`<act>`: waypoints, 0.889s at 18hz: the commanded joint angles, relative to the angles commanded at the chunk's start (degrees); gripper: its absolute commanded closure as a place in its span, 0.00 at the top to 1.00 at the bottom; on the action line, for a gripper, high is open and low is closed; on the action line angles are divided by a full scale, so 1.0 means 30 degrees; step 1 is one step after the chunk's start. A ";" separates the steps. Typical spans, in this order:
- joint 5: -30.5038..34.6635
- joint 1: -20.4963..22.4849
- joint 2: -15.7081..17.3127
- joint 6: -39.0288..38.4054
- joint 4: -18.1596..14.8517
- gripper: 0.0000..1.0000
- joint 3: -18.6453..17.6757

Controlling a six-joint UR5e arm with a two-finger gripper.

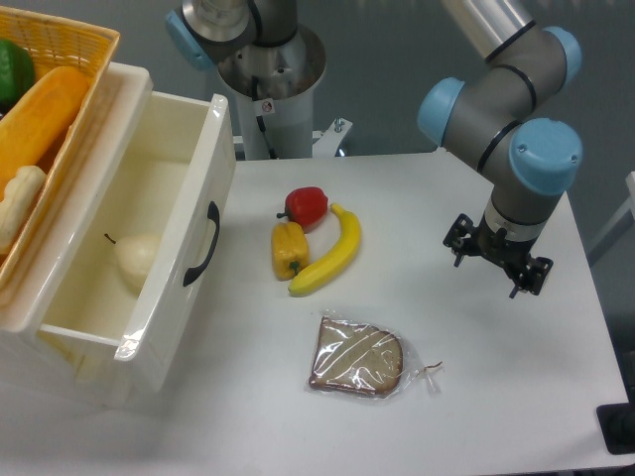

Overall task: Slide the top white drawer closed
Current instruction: 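Move the gripper from its start pose toward the open white drawer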

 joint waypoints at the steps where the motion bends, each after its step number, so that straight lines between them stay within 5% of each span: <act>1: 0.0029 0.0000 0.0000 0.0000 0.0000 1.00 0.0000; 6: 0.0000 0.0059 0.0175 -0.0203 -0.0058 1.00 -0.0204; 16: -0.0028 -0.1726 0.1875 -0.2071 0.0000 1.00 -0.2520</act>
